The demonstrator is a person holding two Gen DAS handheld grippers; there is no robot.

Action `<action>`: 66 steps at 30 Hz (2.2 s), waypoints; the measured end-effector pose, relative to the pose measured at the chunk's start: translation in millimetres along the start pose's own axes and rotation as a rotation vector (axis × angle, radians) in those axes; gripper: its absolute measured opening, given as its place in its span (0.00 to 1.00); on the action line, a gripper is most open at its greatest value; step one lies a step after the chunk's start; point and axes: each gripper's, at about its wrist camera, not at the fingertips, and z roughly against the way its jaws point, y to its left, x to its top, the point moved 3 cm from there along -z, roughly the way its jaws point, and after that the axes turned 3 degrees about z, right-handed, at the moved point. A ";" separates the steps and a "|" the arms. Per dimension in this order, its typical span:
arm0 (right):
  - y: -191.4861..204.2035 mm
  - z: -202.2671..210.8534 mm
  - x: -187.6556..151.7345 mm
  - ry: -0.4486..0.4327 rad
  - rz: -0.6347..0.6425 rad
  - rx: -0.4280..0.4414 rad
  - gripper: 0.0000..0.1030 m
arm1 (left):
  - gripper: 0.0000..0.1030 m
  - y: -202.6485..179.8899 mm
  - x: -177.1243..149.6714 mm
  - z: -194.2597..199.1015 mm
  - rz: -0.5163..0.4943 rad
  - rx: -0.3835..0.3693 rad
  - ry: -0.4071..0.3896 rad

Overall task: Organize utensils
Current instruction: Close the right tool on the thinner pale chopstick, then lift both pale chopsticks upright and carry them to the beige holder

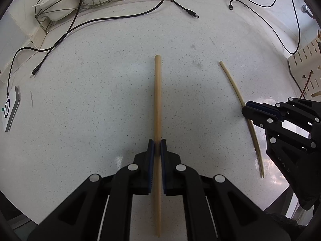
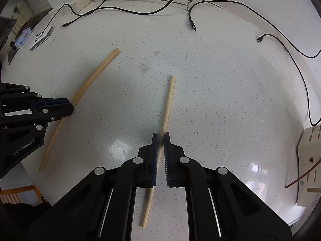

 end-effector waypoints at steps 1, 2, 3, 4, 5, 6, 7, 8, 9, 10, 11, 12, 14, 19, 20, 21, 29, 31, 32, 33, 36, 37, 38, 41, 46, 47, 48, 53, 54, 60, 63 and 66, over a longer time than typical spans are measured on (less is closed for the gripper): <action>0.6 -0.6 0.8 0.000 0.000 -0.001 0.05 | 0.06 0.3 0.6 0.3 0.000 0.002 -0.003; 0.6 -0.6 0.7 -0.001 -0.001 -0.001 0.05 | 0.06 1.0 1.4 -0.1 -0.001 0.003 -0.005; 0.7 -0.8 0.8 -0.002 -0.002 -0.001 0.05 | 0.06 1.0 1.1 -0.3 -0.002 0.004 -0.006; 0.8 -1.3 1.3 -0.002 -0.004 0.000 0.05 | 0.06 -0.4 -1.3 -0.5 -0.002 0.005 -0.006; 1.1 -1.5 1.3 -0.002 -0.004 -0.001 0.05 | 0.06 -4.1 -4.5 1.1 -0.003 0.004 -0.004; 1.6 -1.7 1.1 -0.002 -0.003 -0.003 0.05 | 0.06 -3.8 -3.6 0.6 -0.001 -0.001 -0.001; 1.7 -1.9 1.6 -0.001 -0.002 -0.004 0.05 | 0.06 -2.5 -2.7 0.3 0.002 -0.008 0.003; 1.5 -2.2 2.0 0.000 -0.002 -0.004 0.05 | 0.06 -2.0 -1.8 0.2 0.006 -0.015 0.005; 1.4 -2.1 1.7 0.001 -0.002 -0.003 0.05 | 0.06 -0.9 -1.3 0.4 0.010 -0.021 0.006; 1.4 -2.2 1.8 0.002 -0.002 -0.003 0.05 | 0.06 1.1 -0.4 0.3 0.016 -0.027 0.006; 1.4 -2.2 1.8 0.002 -0.002 -0.002 0.05 | 0.06 1.8 -0.6 -0.1 0.019 -0.030 0.004; 1.5 -2.2 1.8 0.002 -0.001 -0.003 0.05 | 0.06 2.0 -0.5 -3.1 0.018 -0.030 0.002; 1.9 -2.0 1.2 -0.002 0.001 -0.009 0.05 | 0.06 1.9 -1.4 -4.2 0.021 -0.029 -0.002; 2.5 5.6 2.7 -0.035 0.011 -0.036 0.04 | 0.06 4.5 -3.8 -1.3 0.032 -0.047 -0.003; 1.6 7.7 3.7 -0.038 0.010 -0.035 0.04 | 0.06 5.6 -2.9 0.8 0.036 -0.051 -0.007; 0.3 10.0 4.6 -0.043 0.006 -0.036 0.04 | 0.06 6.1 -2.1 2.3 0.036 -0.053 -0.008; -8.1 23.9 6.6 -0.083 -0.018 -0.037 0.04 | 0.06 4.4 1.6 26.0 0.021 -0.071 -0.059; -9.9 28.8 6.5 -0.096 -0.024 -0.037 0.04 | 0.06 1.9 2.7 31.9 0.013 -0.076 -0.071; -10.8 31.9 6.2 -0.103 -0.028 -0.036 0.04 | 0.06 0.3 3.7 35.0 0.010 -0.080 -0.078; -11.8 35.3 5.6 -0.112 -0.032 -0.036 0.04 | 0.06 -1.7 4.3 38.7 0.006 -0.084 -0.086; -16.6 46.1 4.6 -0.138 -0.049 -0.034 0.04 | 0.06 -6.4 3.8 51.6 -0.011 -0.099 -0.116; -18.8 50.0 3.8 -0.146 -0.056 -0.033 0.04 | 0.06 -9.7 7.6 55.8 -0.018 -0.103 -0.127; -20.8 54.2 3.1 -0.156 -0.064 -0.033 0.04 | 0.06 -12.5 9.0 59.7 -0.027 -0.104 -0.136; -29.4 67.4 -0.7 -0.184 -0.093 -0.036 0.04 | 0.06 -29.5 15.9 69.9 -0.050 -0.110 -0.163; -49.6 96.6 -11.4 -0.260 -0.156 -0.066 0.04 | 0.06 -56.3 25.4 87.5 -0.113 -0.128 -0.233; -54.7 103.2 -14.3 -0.279 -0.172 -0.076 0.04 | 0.06 -62.1 27.5 91.6 -0.124 -0.138 -0.248; -60.5 109.8 -17.1 -0.299 -0.192 -0.084 0.04 | 0.06 -68.3 30.2 95.6 -0.135 -0.146 -0.260; -96.1 144.0 -37.3 -0.395 -0.301 -0.137 0.04 | 0.06 -102.8 46.2 114.9 -0.208 -0.197 -0.314; -103.9 151.5 -42.3 -0.414 -0.329 -0.146 0.04 | 0.06 -110.0 47.8 119.0 -0.223 -0.209 -0.329; -147.8 203.0 -78.3 -0.555 -0.484 -0.223 0.04 | 0.06 -160.3 61.2 150.6 -0.328 -0.290 -0.439; -167.0 224.9 -96.8 -0.613 -0.550 -0.270 0.04 | 0.06 -185.2 66.3 162.8 -0.375 -0.327 -0.490; -183.0 242.4 -113.0 -0.662 -0.610 -0.315 0.04 | 0.06 -209.8 68.8 177.1 -0.414 -0.367 -0.544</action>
